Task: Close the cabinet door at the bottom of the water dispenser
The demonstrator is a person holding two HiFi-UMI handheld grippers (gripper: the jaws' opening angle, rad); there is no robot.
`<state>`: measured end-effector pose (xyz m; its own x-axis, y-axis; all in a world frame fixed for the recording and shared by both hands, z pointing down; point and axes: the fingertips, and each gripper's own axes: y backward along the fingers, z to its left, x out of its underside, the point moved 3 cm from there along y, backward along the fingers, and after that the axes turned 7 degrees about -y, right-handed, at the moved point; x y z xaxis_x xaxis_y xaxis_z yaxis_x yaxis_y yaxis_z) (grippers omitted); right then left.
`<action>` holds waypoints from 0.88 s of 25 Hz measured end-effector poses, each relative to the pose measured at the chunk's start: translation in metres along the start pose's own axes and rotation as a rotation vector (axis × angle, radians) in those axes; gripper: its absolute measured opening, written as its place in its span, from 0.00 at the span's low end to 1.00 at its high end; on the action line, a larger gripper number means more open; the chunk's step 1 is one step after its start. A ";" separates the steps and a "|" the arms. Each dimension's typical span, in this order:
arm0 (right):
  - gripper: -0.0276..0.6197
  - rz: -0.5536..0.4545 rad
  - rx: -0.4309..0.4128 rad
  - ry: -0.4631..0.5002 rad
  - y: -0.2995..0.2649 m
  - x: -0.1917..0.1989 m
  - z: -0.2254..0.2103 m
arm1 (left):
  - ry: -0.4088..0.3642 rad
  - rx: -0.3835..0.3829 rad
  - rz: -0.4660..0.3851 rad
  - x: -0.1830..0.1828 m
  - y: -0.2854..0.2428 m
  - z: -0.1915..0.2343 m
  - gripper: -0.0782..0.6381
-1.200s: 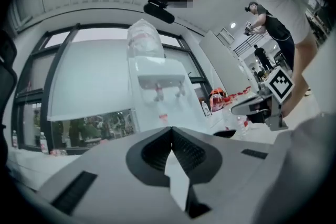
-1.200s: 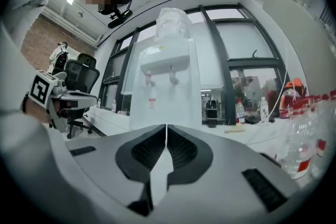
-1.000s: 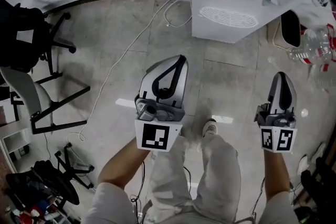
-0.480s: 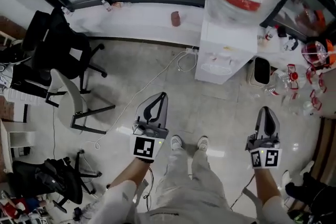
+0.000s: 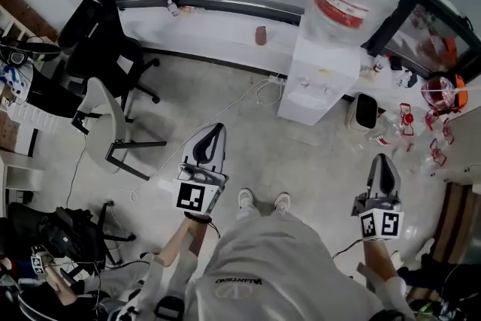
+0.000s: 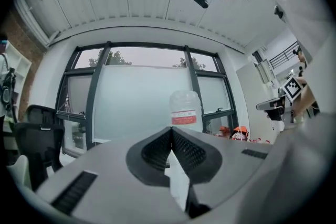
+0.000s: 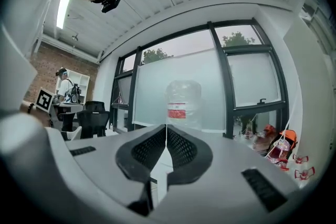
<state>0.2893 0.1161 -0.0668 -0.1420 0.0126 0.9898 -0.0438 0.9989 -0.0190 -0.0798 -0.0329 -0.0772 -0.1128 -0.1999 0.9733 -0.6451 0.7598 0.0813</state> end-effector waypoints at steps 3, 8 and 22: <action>0.07 -0.014 0.001 0.008 0.007 -0.003 0.002 | -0.001 -0.019 0.004 0.005 0.012 0.001 0.12; 0.07 -0.025 0.016 0.024 0.013 -0.009 -0.001 | -0.015 -0.015 0.011 0.009 0.017 -0.004 0.12; 0.07 -0.030 0.023 0.035 0.017 -0.011 0.003 | -0.013 0.035 -0.022 -0.001 -0.002 -0.011 0.12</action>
<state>0.2873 0.1331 -0.0787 -0.1059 -0.0150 0.9943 -0.0698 0.9975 0.0076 -0.0702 -0.0269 -0.0759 -0.1080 -0.2248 0.9684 -0.6734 0.7331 0.0951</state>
